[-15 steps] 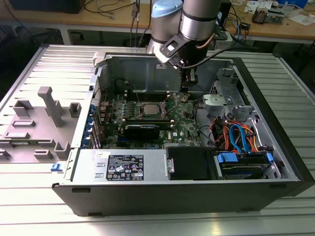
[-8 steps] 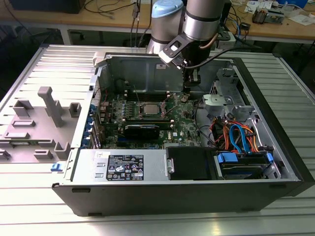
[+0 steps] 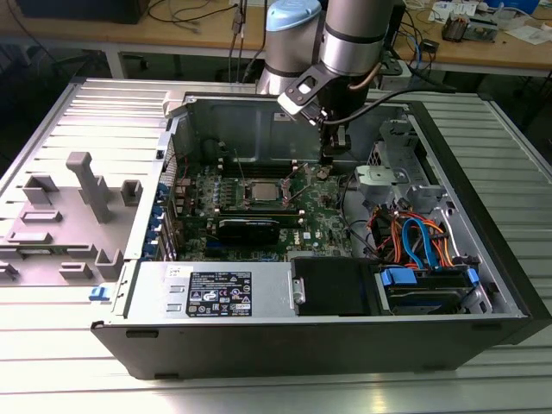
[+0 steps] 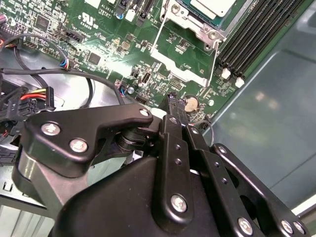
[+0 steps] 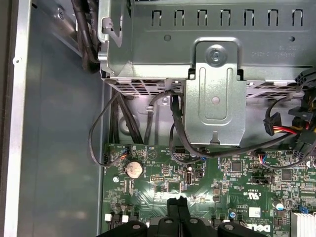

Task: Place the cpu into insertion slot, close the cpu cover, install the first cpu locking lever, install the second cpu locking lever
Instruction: 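Close the cpu cover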

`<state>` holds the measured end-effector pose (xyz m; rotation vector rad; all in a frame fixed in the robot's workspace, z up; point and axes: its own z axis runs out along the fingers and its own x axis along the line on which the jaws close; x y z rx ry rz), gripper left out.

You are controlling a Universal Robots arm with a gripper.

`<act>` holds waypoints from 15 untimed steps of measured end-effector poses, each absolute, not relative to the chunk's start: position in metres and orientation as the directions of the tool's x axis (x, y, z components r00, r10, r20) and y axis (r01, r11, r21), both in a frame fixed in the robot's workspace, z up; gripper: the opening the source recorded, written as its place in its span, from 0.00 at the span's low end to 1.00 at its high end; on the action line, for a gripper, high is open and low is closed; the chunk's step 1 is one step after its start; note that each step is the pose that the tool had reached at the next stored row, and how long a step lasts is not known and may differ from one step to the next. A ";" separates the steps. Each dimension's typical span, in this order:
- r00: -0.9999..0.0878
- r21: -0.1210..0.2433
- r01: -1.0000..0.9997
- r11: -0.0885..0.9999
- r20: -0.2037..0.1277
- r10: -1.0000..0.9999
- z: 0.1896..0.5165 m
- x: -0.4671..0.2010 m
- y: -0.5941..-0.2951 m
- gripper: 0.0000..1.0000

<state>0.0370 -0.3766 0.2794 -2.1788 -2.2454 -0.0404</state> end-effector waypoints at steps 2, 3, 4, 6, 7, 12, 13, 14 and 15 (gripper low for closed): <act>-0.030 0.010 1.000 0.030 0.027 0.999 0.279 0.037 -0.377 0.11; -0.030 0.010 1.000 0.030 0.027 0.999 0.279 0.037 -0.377 0.11; -0.030 0.010 1.000 0.030 0.027 0.999 0.279 0.037 -0.377 0.11; -0.030 0.010 1.000 0.030 0.027 0.999 0.279 0.037 -0.377 0.11; -0.030 0.010 1.000 0.030 0.027 0.999 0.279 0.037 -0.377 0.11; -0.030 0.010 1.000 0.030 0.027 0.999 0.278 0.037 -0.377 0.11; -0.030 0.010 0.999 0.030 0.028 0.999 0.278 0.037 -0.377 0.11; -0.030 0.010 0.999 0.030 0.027 0.999 0.277 0.037 -0.377 0.11; -0.030 0.010 0.999 0.030 0.027 0.999 0.277 0.037 -0.377 0.11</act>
